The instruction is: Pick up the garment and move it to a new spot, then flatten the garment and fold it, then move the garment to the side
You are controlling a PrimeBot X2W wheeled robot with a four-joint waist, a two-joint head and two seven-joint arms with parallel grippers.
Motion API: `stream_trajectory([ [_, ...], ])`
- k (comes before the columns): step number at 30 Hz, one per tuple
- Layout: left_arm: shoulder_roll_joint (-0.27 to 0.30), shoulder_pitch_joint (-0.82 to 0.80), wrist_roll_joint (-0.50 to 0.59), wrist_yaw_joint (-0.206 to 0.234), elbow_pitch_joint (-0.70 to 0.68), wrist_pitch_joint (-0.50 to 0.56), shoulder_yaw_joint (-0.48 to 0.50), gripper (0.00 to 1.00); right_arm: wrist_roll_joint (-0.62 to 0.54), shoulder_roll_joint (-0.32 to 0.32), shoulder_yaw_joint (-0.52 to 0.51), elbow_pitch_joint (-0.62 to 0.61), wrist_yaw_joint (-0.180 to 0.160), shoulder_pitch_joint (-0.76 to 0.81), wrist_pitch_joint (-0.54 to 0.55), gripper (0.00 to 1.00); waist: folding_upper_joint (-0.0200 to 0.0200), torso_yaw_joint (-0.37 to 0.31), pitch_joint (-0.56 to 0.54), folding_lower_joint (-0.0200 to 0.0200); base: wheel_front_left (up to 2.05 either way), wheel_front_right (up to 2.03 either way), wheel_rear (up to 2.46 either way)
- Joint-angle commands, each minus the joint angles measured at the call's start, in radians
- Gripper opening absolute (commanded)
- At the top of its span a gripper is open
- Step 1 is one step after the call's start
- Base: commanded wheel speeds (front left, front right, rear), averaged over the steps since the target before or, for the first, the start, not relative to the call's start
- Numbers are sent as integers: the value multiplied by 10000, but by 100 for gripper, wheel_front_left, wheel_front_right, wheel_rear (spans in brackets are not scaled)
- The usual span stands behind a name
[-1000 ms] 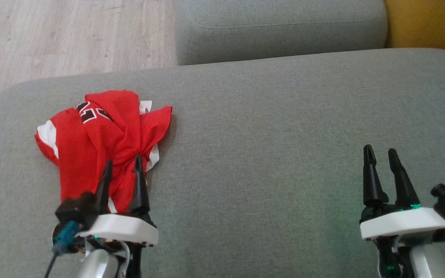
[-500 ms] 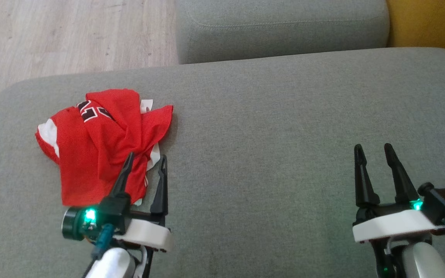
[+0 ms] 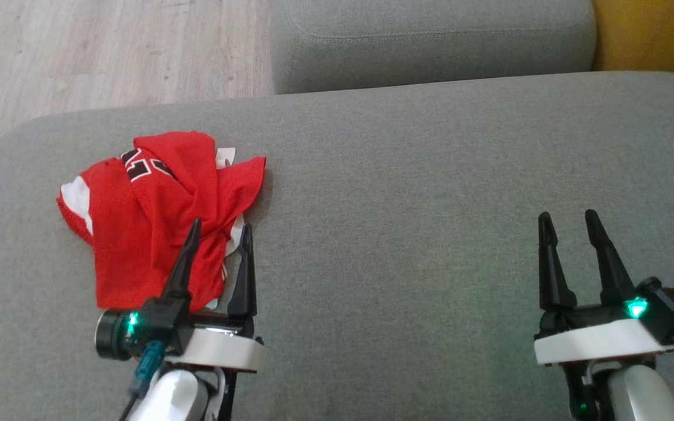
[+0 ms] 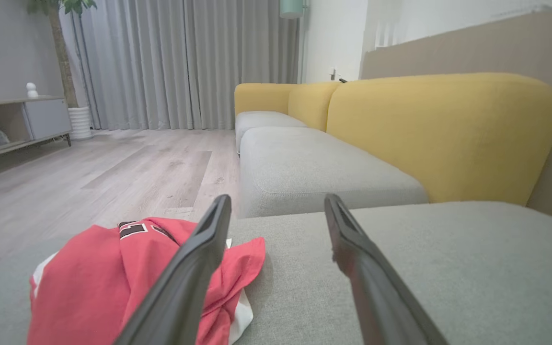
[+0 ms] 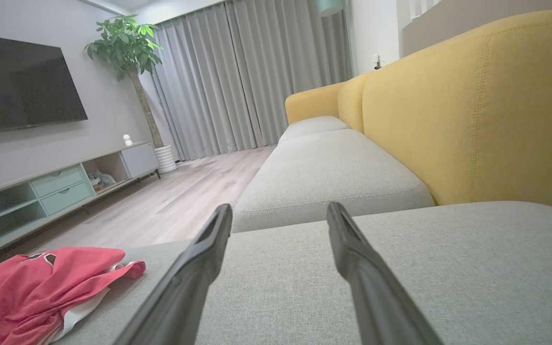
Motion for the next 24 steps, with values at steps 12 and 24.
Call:
stream_trajectory([
  [12, -1182, 574, 446, -1956, 219, -486, 2005, 100, -169, -91, 321, 482, -7, -124, -510, 100, 0, 9, -103, 0, 0, 0, 0],
  [24, -1683, 697, 665, -3015, 1320, -592, 2916, 100, 105, -93, 610, 1258, -7, -237, -615, 100, 0, -38, -245, 0, 0, 0, 0],
])
